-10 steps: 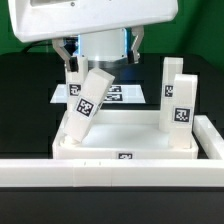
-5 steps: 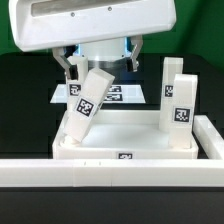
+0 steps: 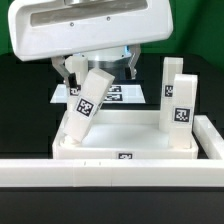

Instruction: Assemble desk

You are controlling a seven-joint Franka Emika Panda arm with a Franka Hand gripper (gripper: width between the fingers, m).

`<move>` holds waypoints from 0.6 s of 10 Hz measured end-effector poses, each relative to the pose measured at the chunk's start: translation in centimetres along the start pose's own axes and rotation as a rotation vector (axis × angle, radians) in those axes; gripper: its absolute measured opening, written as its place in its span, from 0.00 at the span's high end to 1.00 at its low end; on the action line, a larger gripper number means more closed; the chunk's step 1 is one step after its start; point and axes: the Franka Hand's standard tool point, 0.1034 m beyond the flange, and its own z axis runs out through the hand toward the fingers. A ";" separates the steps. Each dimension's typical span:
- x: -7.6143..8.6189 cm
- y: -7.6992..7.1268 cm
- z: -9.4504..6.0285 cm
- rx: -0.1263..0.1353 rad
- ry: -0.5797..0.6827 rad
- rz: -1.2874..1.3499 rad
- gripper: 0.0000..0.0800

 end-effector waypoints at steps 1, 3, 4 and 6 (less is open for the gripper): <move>-0.1 0.2 0.1 -0.001 -0.001 -0.014 0.19; -0.2 0.9 0.3 -0.003 -0.003 -0.048 0.19; -0.1 1.0 0.2 -0.004 -0.001 -0.058 0.19; 0.2 1.0 -0.1 -0.004 0.009 -0.087 0.52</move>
Offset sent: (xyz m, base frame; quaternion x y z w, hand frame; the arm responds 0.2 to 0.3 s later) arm 0.0044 -0.0115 0.0017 0.0034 -0.0008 -0.0194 0.9998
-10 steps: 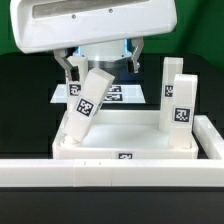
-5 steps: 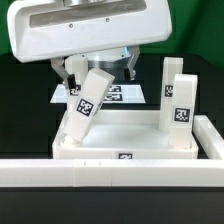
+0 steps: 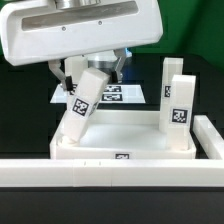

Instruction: Assemble desk

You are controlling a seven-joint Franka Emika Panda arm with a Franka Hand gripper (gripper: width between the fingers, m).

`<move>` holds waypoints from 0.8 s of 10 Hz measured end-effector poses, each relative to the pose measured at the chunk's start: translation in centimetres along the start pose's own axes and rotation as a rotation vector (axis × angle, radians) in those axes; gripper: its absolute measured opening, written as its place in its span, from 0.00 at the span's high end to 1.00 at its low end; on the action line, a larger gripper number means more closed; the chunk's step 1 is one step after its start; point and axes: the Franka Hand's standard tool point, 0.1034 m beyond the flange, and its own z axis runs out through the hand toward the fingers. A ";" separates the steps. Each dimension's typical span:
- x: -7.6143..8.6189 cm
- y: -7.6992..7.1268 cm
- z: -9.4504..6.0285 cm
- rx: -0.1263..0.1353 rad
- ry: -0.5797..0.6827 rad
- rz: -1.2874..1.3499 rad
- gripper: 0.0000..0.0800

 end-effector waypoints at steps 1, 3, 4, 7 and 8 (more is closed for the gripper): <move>0.3 0.3 -0.4 -0.005 0.013 -0.014 0.52; 0.3 1.0 -0.9 -0.006 0.021 -0.048 0.58; 0.3 1.2 -1.0 -0.008 0.023 -0.053 0.58; 0.2 1.9 -1.3 -0.006 0.032 -0.103 0.60; 0.1 2.2 -1.4 -0.007 0.036 -0.123 0.60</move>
Offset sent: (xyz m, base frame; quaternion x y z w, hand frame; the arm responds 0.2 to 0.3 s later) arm -0.0073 -0.0054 0.0028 0.0125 -0.0041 -0.0098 0.9999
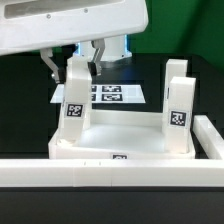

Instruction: Assemble desk

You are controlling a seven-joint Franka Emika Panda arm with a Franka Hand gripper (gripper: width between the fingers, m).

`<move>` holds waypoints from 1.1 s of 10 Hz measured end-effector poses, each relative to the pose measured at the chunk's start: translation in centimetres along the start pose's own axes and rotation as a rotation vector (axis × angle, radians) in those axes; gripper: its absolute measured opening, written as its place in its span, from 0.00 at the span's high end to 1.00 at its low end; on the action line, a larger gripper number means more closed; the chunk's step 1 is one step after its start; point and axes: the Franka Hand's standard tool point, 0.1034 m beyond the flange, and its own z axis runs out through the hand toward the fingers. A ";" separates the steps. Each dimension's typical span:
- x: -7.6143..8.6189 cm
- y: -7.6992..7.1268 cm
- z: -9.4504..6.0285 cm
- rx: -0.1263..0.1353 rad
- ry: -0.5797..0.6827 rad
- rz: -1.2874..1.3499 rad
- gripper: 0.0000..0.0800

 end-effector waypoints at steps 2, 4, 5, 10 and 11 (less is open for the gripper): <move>-0.4 0.7 -0.2 0.005 0.010 -0.026 0.62; -0.5 1.2 -0.3 0.009 0.036 -0.042 0.62; -0.4 1.2 -0.3 0.009 0.042 -0.044 0.63; -0.4 1.2 -0.3 0.009 0.043 -0.045 0.63; -0.4 1.2 -0.3 0.009 0.043 -0.045 0.63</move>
Offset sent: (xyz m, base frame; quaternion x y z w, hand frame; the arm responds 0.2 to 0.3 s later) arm -0.0190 -0.0093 -0.0096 0.0218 0.0202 -0.0142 0.9995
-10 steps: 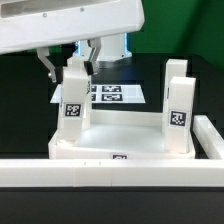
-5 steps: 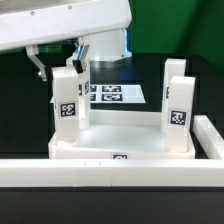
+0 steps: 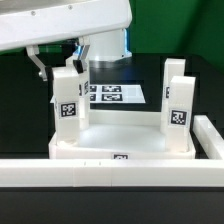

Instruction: Assemble desk

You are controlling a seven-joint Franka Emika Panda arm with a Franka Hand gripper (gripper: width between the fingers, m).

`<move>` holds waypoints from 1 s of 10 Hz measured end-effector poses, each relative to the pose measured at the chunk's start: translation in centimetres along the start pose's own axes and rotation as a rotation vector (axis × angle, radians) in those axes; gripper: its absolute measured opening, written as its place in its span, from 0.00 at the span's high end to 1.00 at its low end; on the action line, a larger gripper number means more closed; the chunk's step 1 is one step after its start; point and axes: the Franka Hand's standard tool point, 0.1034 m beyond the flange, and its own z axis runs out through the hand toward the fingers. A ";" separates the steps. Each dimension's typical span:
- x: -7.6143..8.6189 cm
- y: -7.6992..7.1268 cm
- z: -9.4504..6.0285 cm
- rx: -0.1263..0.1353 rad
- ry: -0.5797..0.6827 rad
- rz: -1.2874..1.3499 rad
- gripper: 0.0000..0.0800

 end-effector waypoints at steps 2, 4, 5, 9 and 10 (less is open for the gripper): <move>-0.1 0.1 0.0 -0.004 0.021 0.037 0.63; -0.2 0.2 0.0 -0.006 0.040 0.061 0.63; -0.2 0.2 0.0 -0.004 0.045 0.074 0.63; 0.1 0.1 0.0 -0.013 0.064 0.104 0.63; 0.1 0.1 0.0 -0.013 0.064 0.113 0.63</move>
Offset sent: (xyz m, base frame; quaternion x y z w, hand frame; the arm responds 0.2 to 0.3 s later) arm -0.0150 0.0000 -0.0074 0.0128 0.0146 0.0863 0.9961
